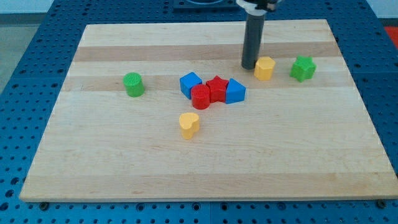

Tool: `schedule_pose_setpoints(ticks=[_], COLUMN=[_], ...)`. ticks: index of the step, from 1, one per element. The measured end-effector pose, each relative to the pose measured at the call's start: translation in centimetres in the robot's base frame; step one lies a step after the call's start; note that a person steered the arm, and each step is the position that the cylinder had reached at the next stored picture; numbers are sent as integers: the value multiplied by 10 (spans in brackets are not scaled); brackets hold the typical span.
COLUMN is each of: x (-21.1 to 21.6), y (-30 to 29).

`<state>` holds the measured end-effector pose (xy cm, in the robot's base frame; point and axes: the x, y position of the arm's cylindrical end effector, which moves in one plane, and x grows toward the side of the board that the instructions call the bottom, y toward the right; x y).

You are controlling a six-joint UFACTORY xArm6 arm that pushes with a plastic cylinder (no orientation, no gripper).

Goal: Go to the right side of the green circle

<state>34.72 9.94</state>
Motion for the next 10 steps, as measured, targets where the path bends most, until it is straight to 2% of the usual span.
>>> schedule_pose_setpoints(ticks=[2,3,4,5,6,8,10], x=[3,-10,-19,-15,-15,-2,39], y=[17,-50,-146,-223,-230,-199,-199])
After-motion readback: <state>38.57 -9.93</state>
